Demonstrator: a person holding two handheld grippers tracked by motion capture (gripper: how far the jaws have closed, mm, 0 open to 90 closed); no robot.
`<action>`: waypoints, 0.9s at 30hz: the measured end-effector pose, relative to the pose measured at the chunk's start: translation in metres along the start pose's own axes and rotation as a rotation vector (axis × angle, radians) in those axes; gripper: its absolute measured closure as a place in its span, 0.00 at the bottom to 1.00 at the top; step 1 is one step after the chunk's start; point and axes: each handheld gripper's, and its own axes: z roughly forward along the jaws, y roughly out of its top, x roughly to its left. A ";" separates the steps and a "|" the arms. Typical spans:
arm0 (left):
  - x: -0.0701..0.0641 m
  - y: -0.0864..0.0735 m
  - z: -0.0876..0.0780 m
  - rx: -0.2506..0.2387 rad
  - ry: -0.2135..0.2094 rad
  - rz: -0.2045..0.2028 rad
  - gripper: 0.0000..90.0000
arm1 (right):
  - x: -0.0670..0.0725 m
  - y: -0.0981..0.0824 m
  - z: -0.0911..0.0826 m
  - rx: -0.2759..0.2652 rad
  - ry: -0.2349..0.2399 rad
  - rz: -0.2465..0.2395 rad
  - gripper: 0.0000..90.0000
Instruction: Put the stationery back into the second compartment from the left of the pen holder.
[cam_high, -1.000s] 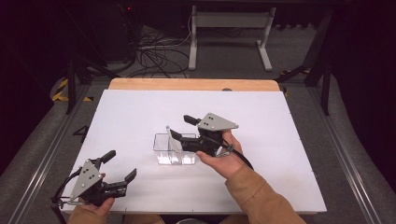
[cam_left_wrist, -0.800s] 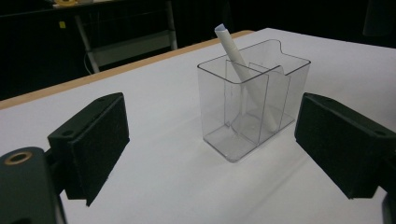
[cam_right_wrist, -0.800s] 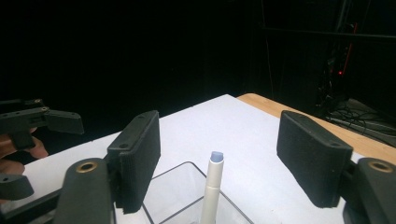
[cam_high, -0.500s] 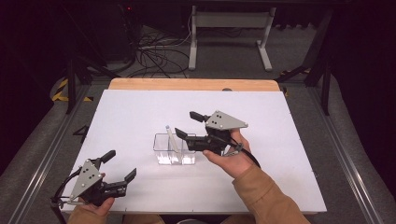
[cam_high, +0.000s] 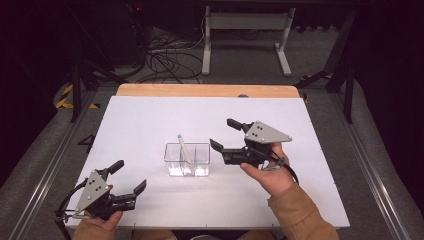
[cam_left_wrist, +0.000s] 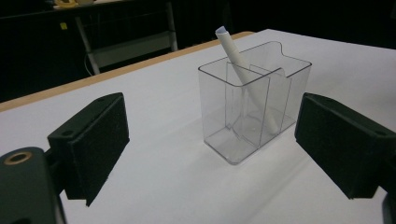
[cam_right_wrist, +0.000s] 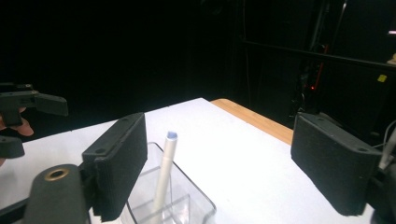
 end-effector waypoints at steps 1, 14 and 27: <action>0.000 0.000 0.000 -0.001 0.003 0.006 0.12 | -0.001 -0.002 -0.003 -0.004 -0.004 0.004 0.20; 0.001 -0.001 0.000 0.000 0.006 -0.001 0.12 | -0.019 -0.032 -0.041 0.039 -0.058 0.005 0.18; 0.002 -0.001 0.002 0.004 0.010 -0.006 0.12 | -0.032 -0.076 -0.079 0.085 -0.104 0.063 0.14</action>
